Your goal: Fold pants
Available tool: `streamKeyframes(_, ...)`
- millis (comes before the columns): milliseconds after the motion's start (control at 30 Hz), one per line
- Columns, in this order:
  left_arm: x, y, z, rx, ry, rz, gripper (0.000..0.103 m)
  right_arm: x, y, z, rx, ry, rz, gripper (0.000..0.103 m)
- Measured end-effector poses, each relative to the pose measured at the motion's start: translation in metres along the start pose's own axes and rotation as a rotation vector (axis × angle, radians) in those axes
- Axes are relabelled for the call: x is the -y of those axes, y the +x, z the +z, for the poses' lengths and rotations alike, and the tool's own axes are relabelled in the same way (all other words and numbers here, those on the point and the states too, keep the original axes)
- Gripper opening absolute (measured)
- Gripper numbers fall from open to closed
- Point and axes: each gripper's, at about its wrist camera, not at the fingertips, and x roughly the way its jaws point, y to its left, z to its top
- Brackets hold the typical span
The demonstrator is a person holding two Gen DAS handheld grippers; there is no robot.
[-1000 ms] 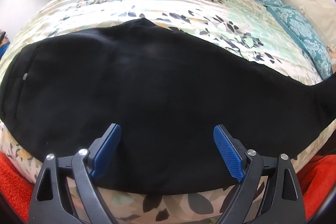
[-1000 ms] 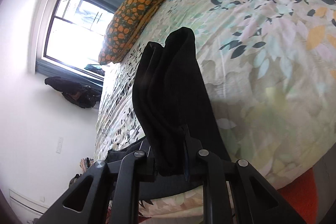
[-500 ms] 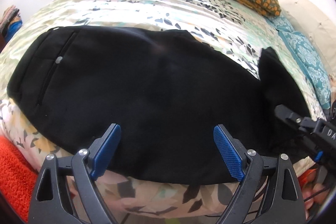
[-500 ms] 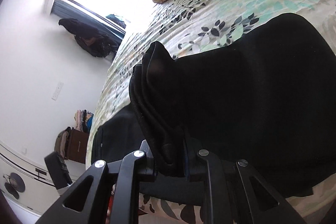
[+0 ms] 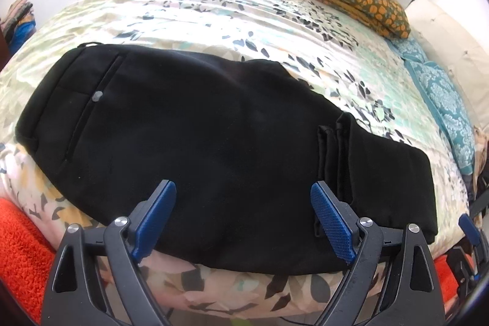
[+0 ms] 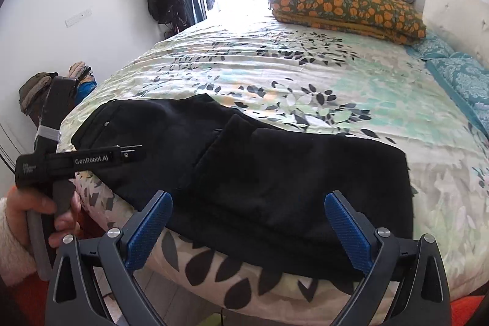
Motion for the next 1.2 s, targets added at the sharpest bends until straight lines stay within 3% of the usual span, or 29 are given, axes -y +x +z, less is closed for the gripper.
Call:
streamKeyframes(67,0.003,-0.007,0.001,0.011,0.019,-0.069,0.091,0.036,-0.02,-0.013,0.018,0.118,-0.053,0.101)
streamKeyframes(167,0.018,-0.009,-0.002,-0.028,0.058,-0.235,0.091,0.092,-0.035,-0.024,0.033,0.363,-0.089,0.103)
streamKeyframes(267,0.055,-0.002,-0.006,-0.08,0.178,-0.287,0.088,0.123,-0.033,-0.03,0.019,0.492,-0.133,0.103)
streamKeyframes(333,0.082,0.004,-0.006,-0.084,0.274,-0.258,0.076,0.128,-0.03,-0.032,0.002,0.508,-0.123,0.103)
streamKeyframes(400,0.102,0.015,-0.004,-0.083,0.338,-0.189,0.075,0.124,-0.026,-0.033,-0.014,0.498,-0.099,0.103)
streamKeyframes(533,0.114,0.045,-0.001,-0.136,0.325,-0.096,0.071,0.106,-0.02,-0.031,-0.019,0.436,-0.049,0.103)
streamKeyframes(567,0.116,0.051,-0.003,-0.152,0.326,-0.078,0.066,0.101,-0.018,-0.03,-0.021,0.417,-0.044,0.103)
streamKeyframes(733,0.126,0.058,-0.016,-0.16,0.414,0.015,0.057,0.089,-0.01,-0.027,-0.042,0.364,-0.021,0.103)
streamKeyframes(767,0.127,0.058,-0.016,-0.161,0.428,0.024,0.045,0.089,-0.007,-0.028,-0.05,0.366,-0.013,0.103)
streamKeyframes(800,0.127,0.058,-0.017,-0.162,0.439,0.03,0.022,0.088,-0.005,-0.028,-0.056,0.37,-0.005,0.103)
streamKeyframes(833,0.127,0.058,-0.017,-0.165,0.444,0.033,0.012,0.088,-0.004,-0.029,-0.059,0.374,0.0,0.103)
streamKeyframes(900,0.126,0.054,-0.014,-0.163,0.427,0.025,0.003,0.088,-0.005,-0.029,-0.056,0.372,0.004,0.103)
streamKeyframes(1100,0.114,0.016,-0.005,-0.113,0.375,-0.058,0.002,0.091,-0.016,-0.026,-0.01,0.363,-0.026,0.103)
streamKeyframes(1200,0.103,0.025,-0.012,-0.143,0.382,-0.031,0.003,0.096,-0.01,-0.028,-0.034,0.388,-0.025,0.103)
